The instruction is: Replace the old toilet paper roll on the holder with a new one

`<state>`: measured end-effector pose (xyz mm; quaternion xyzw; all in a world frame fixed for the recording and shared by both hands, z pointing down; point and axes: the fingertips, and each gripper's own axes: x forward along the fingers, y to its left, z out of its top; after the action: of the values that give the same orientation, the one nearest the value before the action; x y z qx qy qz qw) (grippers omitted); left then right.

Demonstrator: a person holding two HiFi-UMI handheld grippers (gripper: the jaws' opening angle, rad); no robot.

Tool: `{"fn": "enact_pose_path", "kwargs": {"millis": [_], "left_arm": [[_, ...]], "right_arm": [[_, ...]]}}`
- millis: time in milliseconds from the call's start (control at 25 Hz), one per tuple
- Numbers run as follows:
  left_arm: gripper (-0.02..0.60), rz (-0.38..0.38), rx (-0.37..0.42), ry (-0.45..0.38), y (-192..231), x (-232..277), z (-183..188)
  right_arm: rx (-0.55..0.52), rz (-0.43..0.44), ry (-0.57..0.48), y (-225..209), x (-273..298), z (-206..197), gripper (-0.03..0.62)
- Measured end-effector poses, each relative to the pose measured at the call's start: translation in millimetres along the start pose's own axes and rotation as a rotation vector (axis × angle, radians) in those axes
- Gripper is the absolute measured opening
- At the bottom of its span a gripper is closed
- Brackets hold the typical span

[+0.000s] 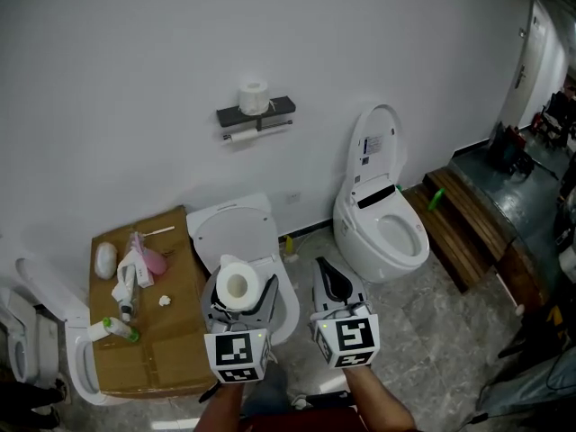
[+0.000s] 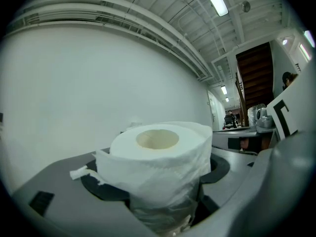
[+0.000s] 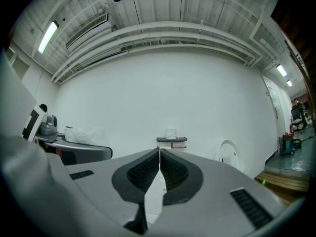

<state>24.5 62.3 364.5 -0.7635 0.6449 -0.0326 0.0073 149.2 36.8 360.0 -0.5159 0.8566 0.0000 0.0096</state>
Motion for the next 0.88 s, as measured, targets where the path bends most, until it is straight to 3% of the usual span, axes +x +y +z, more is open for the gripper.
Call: {"fn": "enact_pose_path", "kwargs": {"millis": [320,600,880], "left_arm": [[0.43,-0.018,-0.031,-0.017,44,98,-4],[0.43,0.002,-0.012,-0.016,118,186,-2],[0.43,0.028,-0.017,-0.008,178,235,-5]], "right_arm": [[-0.032,-0.012,0.011,-18,100,-7,0.021],[-0.046,0.013,0.031,-7,217,-5,0.022],[-0.046,0.046,0.034,14,298,-5,0.023]]}}
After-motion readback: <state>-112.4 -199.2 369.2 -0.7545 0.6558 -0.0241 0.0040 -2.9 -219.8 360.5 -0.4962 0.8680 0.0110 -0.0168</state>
